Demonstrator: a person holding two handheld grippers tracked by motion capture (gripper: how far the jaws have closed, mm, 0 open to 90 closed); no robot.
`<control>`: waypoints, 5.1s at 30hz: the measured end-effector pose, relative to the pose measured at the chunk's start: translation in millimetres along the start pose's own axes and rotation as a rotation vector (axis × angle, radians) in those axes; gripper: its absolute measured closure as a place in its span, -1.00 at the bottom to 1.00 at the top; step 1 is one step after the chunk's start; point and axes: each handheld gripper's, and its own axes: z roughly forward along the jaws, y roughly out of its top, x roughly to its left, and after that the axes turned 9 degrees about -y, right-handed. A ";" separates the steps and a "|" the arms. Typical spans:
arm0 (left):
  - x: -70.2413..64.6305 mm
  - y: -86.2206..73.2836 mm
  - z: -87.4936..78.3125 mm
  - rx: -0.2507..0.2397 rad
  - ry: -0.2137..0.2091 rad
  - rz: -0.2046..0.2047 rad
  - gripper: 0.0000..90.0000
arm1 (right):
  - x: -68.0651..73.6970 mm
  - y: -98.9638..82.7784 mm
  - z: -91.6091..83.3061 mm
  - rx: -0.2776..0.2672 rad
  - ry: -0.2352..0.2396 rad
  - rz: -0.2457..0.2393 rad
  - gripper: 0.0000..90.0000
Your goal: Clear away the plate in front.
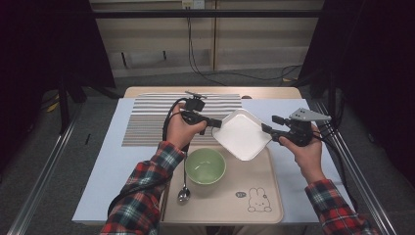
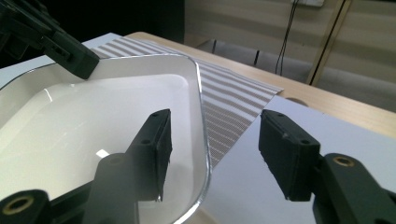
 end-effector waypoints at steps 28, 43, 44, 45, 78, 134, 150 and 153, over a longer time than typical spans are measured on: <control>-5.8 -1.4 2.1 -0.008 -0.044 0.036 0.98 | 3.2 0.6 5.1 0.079 0.074 0.170 0.95; -7.2 -3.3 5.7 -0.095 -0.024 0.073 0.65 | 0.0 -1.8 -11.3 0.070 0.021 0.291 0.99; -6.3 -3.4 4.0 -0.091 -0.015 0.084 0.59 | -0.8 -2.3 -12.5 0.070 0.016 0.300 0.99; -6.0 -3.6 3.2 -0.098 -0.019 0.078 0.54 | -2.8 -3.4 -14.0 0.063 0.012 0.325 1.00; 14.2 -31.6 -53.4 -0.228 0.263 0.120 -0.60 | 25.3 -37.9 -35.4 0.047 -0.290 0.424 0.99; 34.3 -85.8 -83.2 -0.273 0.430 0.092 -0.75 | 82.3 -82.0 -46.6 0.099 -0.450 0.415 0.99; 36.8 -86.0 -81.0 -0.275 0.426 0.081 -0.76 | 91.0 -90.2 -50.0 0.099 -0.458 0.423 0.98; 36.2 -85.7 -80.9 -0.273 0.430 0.080 -0.76 | 92.0 -90.4 -51.1 0.098 -0.453 0.426 0.98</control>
